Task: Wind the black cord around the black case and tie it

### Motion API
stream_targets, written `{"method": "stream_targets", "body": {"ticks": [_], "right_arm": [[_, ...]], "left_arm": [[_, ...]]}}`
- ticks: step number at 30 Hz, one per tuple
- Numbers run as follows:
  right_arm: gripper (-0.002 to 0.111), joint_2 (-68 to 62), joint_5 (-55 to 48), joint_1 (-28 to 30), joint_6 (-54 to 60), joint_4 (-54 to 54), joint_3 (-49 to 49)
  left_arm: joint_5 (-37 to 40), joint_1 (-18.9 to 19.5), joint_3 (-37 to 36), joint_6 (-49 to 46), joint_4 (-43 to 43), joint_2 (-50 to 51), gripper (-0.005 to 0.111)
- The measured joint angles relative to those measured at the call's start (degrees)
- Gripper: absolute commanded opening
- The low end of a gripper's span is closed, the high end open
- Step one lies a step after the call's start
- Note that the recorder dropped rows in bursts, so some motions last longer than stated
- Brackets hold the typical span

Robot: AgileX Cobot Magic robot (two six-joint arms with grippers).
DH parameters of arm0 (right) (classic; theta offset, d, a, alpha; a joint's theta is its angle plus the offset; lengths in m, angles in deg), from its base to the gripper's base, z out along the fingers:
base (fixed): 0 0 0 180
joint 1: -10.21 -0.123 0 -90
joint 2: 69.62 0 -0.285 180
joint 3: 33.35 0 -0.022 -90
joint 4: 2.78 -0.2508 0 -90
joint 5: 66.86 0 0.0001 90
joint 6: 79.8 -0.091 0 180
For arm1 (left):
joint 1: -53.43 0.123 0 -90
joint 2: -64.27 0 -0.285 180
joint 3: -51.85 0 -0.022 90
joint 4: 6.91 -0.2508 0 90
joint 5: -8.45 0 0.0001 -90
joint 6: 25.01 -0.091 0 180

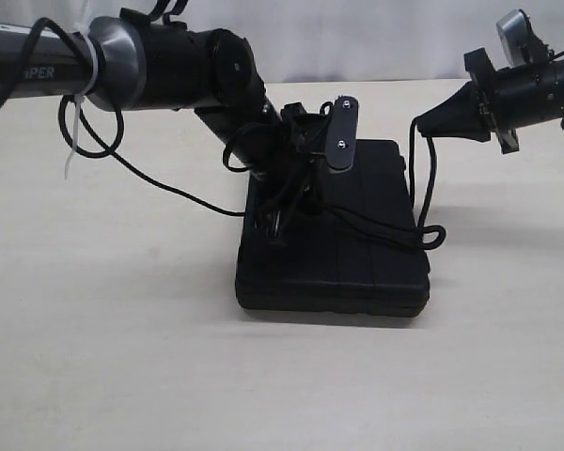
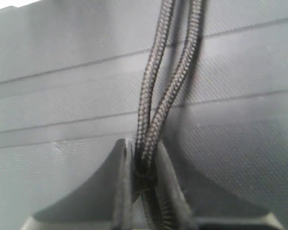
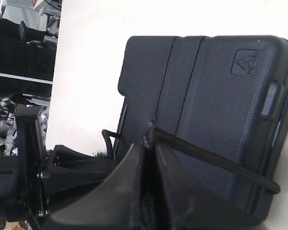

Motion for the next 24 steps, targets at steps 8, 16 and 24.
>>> {"method": "stream_targets", "body": {"ticks": [8, 16, 24], "right_arm": [[0.004, 0.0, 0.0, 0.0, -1.34, 0.0, 0.0], [0.004, 0.0, 0.0, -2.14, -1.34, 3.65, 0.0], [0.004, 0.0, 0.0, -3.39, -1.34, 4.58, 0.0]], "left_arm": [[-6.55, 0.0, 0.0, 2.73, -2.05, 0.0, 0.0], [-16.33, 0.0, 0.0, 9.36, -2.18, 0.0, 0.0], [-21.05, 0.0, 0.0, 15.68, -2.18, 0.0, 0.0]]}}
